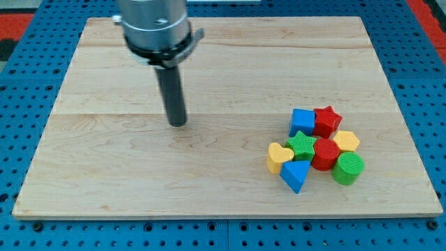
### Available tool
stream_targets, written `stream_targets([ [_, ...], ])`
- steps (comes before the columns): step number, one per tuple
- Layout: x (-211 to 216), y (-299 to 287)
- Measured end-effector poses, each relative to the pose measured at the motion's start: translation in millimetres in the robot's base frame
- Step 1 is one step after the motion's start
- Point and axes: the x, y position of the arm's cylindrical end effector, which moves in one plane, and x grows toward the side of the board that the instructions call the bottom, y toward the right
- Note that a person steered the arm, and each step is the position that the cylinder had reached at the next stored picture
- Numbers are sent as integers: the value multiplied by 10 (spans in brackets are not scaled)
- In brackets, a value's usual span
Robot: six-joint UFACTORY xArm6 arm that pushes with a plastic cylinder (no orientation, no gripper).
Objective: Separate the red star from the group of blocks
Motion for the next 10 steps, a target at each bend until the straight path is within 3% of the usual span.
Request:
stream_targets([
  [5,393,174],
  [7,1443,1302],
  [9,1532,2924],
  [10,1290,2942],
])
